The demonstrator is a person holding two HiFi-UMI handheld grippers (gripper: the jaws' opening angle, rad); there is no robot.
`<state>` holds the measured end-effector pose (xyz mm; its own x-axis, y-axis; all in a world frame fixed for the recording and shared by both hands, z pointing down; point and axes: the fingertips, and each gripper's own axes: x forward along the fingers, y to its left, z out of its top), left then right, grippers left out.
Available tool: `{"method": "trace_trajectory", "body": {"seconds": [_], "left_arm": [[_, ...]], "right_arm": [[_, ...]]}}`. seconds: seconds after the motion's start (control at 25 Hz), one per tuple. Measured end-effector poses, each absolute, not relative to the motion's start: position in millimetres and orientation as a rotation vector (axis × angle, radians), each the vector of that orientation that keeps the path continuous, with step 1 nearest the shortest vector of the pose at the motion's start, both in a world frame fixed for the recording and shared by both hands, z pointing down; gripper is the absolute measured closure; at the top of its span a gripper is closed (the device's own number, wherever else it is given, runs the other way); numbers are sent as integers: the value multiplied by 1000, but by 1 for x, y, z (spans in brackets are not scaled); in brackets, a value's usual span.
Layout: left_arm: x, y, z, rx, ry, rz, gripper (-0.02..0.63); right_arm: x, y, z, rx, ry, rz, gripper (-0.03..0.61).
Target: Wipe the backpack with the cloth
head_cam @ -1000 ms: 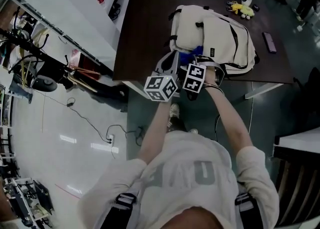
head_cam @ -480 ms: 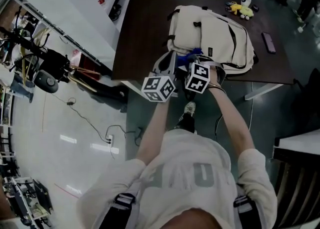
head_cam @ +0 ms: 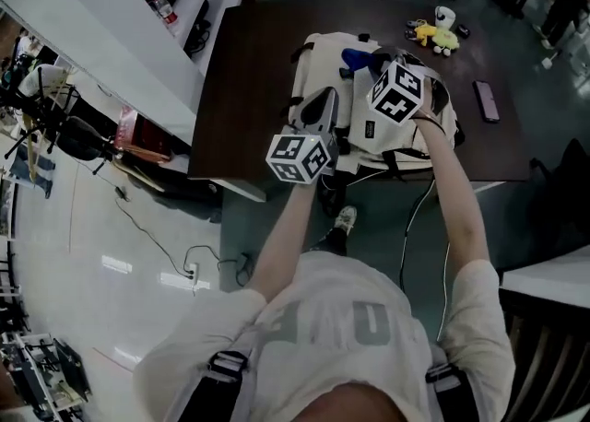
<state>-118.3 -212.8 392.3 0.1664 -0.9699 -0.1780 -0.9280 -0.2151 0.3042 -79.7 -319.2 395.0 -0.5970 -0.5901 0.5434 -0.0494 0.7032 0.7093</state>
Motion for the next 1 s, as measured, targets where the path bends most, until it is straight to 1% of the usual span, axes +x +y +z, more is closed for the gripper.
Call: {"method": "trace_trajectory", "body": {"seconds": [0.2, 0.44, 0.68, 0.84, 1.0], "left_arm": [[-122, -262, 398, 2300, -1873, -474, 612], [-138, -298, 417, 2258, -1893, -431, 612], [-146, -309, 420, 2258, -1913, -422, 612], [-151, -311, 420, 2250, -1922, -427, 612], [-150, -309, 417, 2269, -1938, -414, 612]], "right_arm": [[-91, -404, 395, 511, -2082, -770, 537], [-124, -462, 440, 441, -2042, -720, 537], [-141, -475, 484, 374, -2012, -699, 537], [-143, -462, 489, 279, -1982, -751, 537], [-135, -442, 483, 316, -2061, -666, 537]]}}
